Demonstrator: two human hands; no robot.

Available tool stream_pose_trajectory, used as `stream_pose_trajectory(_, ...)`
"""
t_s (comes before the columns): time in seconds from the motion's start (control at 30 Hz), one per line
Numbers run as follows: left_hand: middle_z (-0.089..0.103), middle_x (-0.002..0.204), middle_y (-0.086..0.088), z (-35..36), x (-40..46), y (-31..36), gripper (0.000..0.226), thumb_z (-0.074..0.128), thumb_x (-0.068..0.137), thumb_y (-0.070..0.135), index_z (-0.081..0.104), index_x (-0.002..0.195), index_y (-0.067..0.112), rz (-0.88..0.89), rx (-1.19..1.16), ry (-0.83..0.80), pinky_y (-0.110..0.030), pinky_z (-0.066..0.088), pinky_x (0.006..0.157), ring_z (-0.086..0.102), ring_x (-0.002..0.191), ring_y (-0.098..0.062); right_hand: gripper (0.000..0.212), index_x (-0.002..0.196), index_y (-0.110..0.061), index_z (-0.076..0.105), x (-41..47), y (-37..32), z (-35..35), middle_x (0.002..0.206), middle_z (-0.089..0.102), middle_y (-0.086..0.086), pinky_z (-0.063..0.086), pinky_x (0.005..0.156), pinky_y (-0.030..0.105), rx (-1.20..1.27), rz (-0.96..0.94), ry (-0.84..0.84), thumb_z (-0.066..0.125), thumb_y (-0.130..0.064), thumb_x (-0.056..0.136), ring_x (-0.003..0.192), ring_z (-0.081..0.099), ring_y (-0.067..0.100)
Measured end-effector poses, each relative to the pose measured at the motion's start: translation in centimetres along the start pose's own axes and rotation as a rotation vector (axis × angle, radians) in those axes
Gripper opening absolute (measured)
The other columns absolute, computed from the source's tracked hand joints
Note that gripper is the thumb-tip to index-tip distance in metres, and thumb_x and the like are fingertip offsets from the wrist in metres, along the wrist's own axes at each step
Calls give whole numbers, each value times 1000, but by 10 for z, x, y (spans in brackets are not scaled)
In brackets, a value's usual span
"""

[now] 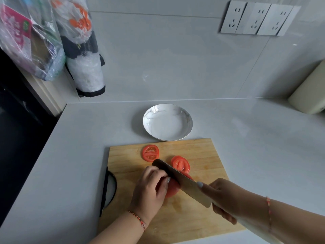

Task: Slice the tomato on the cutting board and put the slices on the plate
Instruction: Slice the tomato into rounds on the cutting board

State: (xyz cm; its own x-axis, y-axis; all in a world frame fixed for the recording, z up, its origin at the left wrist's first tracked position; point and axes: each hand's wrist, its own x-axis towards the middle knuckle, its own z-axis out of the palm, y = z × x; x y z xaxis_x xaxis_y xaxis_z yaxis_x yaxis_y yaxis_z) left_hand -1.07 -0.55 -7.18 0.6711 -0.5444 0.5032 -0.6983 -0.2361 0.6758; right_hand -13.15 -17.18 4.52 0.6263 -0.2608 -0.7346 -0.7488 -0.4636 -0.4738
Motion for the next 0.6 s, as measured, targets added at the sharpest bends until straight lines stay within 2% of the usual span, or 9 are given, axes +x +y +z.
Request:
stream_pose_trajectory(0.13,55,92,4,0,-1,1,11,55,89,26,62,90,17,1,9,7,-19,46,75,54,85,-9,62,72,-8,56,23,-13,7,46,53,0,45,43,20,-32,-53,29,31,-62,91,33,47,12)
stream_pose_trajectory(0.23,55,92,5,1,-1,1,11,56,89,26,62,90,17,3,27,18,-16,45,76,52,86,-6,63,72,-8,56,30,-19,9,49,54,1,44,41,19,-45,-70,36,31,-63,91,34,48,12)
stream_pose_trajectory(0.37,54,91,5,1,-1,1,11,55,89,26,62,89,17,-6,26,28,-14,44,76,52,85,-6,63,72,-8,55,27,-10,9,49,54,1,45,39,19,-45,-47,31,31,-64,90,33,48,12)
stream_pose_trajectory(0.53,54,90,3,2,-2,1,9,55,89,25,60,89,17,5,19,30,-19,45,73,53,83,-9,67,91,-3,63,11,12,5,41,50,-4,48,45,20,-63,17,9,32,-62,90,31,46,5)
stream_pose_trajectory(0.6,53,91,3,2,-2,1,9,54,89,26,59,91,19,9,23,25,-19,46,73,53,83,-9,66,90,-3,64,12,11,7,39,50,-5,49,47,20,-55,12,11,33,-61,90,30,46,5)
